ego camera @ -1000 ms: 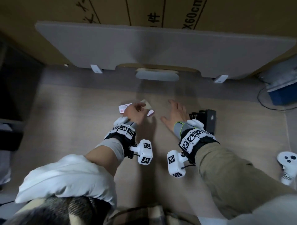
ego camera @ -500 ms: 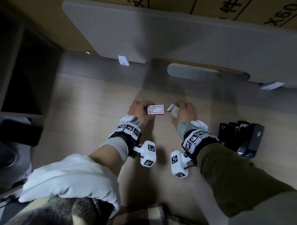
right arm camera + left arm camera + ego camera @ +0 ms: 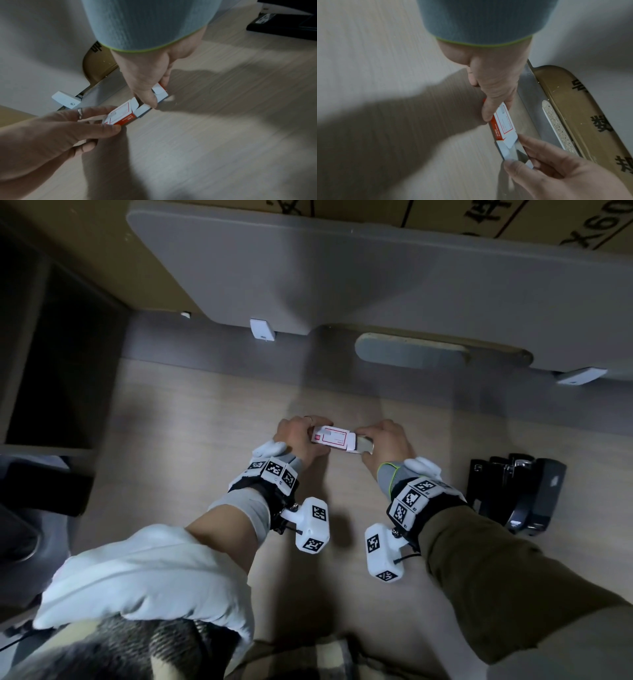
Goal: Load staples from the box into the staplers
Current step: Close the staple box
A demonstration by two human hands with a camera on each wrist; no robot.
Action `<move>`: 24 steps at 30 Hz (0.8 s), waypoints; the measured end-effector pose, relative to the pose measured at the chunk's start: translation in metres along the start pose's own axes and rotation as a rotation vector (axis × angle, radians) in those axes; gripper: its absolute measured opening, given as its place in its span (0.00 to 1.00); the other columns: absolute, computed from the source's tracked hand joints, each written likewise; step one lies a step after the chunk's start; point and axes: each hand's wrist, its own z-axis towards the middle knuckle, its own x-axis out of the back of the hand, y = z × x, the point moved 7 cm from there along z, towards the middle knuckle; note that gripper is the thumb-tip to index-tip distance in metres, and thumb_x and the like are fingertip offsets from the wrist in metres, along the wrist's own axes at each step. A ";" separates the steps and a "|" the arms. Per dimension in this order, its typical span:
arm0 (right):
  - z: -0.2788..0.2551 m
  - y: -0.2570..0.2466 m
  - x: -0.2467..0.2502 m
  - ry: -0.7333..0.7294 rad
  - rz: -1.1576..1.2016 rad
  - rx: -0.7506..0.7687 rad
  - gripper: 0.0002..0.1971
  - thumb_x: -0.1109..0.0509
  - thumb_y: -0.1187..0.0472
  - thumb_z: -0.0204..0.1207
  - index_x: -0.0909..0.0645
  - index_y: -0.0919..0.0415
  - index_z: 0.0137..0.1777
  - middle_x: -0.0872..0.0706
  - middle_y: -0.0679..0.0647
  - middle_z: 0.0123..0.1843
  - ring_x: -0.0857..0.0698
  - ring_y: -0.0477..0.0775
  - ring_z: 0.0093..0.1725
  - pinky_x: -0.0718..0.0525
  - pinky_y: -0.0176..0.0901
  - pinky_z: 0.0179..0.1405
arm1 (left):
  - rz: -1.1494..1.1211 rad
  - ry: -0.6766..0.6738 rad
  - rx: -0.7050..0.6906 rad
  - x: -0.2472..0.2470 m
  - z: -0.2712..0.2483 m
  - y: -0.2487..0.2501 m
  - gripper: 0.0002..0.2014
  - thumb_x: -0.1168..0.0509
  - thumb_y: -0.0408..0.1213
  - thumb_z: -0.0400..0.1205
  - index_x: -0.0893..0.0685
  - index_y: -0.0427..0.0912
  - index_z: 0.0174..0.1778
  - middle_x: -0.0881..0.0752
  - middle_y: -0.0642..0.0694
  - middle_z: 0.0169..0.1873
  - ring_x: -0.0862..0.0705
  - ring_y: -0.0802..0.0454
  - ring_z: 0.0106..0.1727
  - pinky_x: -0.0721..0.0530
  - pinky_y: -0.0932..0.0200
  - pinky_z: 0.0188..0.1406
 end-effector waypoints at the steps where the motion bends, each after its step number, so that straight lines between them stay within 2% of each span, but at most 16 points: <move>1: 0.000 0.000 0.000 -0.006 -0.002 0.002 0.24 0.28 0.67 0.72 0.16 0.45 0.66 0.20 0.52 0.65 0.25 0.58 0.68 0.28 0.42 0.65 | 0.012 -0.006 -0.003 0.000 -0.001 0.000 0.24 0.23 0.46 0.61 0.11 0.59 0.56 0.07 0.54 0.48 0.10 0.51 0.50 0.13 0.49 0.56; 7: -0.001 0.006 0.001 -0.007 -0.037 -0.016 0.22 0.28 0.62 0.74 0.17 0.48 0.68 0.20 0.52 0.67 0.26 0.58 0.70 0.29 0.41 0.64 | 0.052 -0.014 -0.005 -0.006 -0.006 -0.001 0.25 0.19 0.51 0.59 0.11 0.65 0.54 0.10 0.55 0.46 0.13 0.54 0.48 0.12 0.54 0.53; 9: -0.001 0.003 0.002 -0.005 -0.019 -0.012 0.22 0.28 0.61 0.74 0.18 0.49 0.69 0.19 0.53 0.67 0.25 0.58 0.69 0.28 0.42 0.65 | -0.005 -0.036 -0.005 -0.007 -0.007 0.002 0.21 0.18 0.41 0.63 0.09 0.58 0.52 0.12 0.56 0.43 0.13 0.58 0.43 0.12 0.58 0.50; 12: -0.004 -0.007 -0.001 -0.004 0.125 0.017 0.28 0.27 0.64 0.69 0.21 0.51 0.71 0.19 0.56 0.67 0.21 0.60 0.67 0.24 0.44 0.67 | -0.069 -0.043 -0.025 -0.009 -0.012 0.009 0.18 0.20 0.30 0.68 0.08 0.47 0.54 0.20 0.65 0.37 0.19 0.68 0.34 0.17 0.72 0.41; 14: -0.008 -0.013 -0.003 0.007 0.263 0.019 0.35 0.29 0.64 0.64 0.25 0.49 0.74 0.21 0.56 0.68 0.19 0.60 0.66 0.19 0.53 0.65 | -0.089 -0.020 -0.027 -0.013 -0.014 0.011 0.20 0.20 0.29 0.67 0.09 0.45 0.56 0.19 0.63 0.39 0.17 0.64 0.36 0.17 0.71 0.43; 16: -0.010 -0.015 -0.004 0.021 0.368 0.011 0.37 0.32 0.62 0.63 0.30 0.46 0.75 0.22 0.55 0.69 0.19 0.59 0.67 0.17 0.58 0.61 | -0.100 -0.014 -0.033 -0.018 -0.012 0.010 0.21 0.20 0.32 0.66 0.08 0.47 0.56 0.12 0.56 0.44 0.12 0.58 0.41 0.14 0.67 0.45; 17: -0.009 -0.014 -0.003 0.029 0.375 0.001 0.36 0.33 0.64 0.64 0.31 0.47 0.76 0.22 0.55 0.70 0.19 0.59 0.67 0.17 0.58 0.62 | -0.105 -0.016 -0.032 -0.020 -0.011 0.009 0.21 0.20 0.33 0.66 0.08 0.48 0.55 0.09 0.55 0.45 0.11 0.59 0.42 0.15 0.70 0.43; 19: -0.009 -0.007 0.001 0.046 0.316 -0.036 0.32 0.33 0.67 0.69 0.28 0.53 0.75 0.20 0.56 0.69 0.19 0.60 0.67 0.20 0.56 0.66 | -0.117 -0.007 -0.026 -0.020 -0.010 0.006 0.19 0.21 0.33 0.66 0.07 0.47 0.53 0.09 0.56 0.41 0.13 0.63 0.36 0.22 0.80 0.35; 21: -0.008 0.003 0.003 0.045 0.251 -0.124 0.25 0.31 0.64 0.73 0.24 0.55 0.72 0.18 0.58 0.66 0.18 0.62 0.65 0.21 0.53 0.66 | -0.113 -0.003 -0.019 -0.021 -0.008 0.004 0.19 0.21 0.33 0.66 0.07 0.47 0.53 0.09 0.53 0.42 0.15 0.66 0.34 0.27 0.83 0.31; 24: -0.014 0.015 -0.004 -0.030 0.270 -0.257 0.16 0.28 0.57 0.76 0.19 0.53 0.63 0.11 0.55 0.57 0.14 0.61 0.59 0.18 0.47 0.60 | -0.110 -0.026 -0.006 -0.027 -0.010 -0.002 0.19 0.21 0.34 0.65 0.07 0.48 0.52 0.10 0.48 0.47 0.15 0.65 0.34 0.28 0.83 0.31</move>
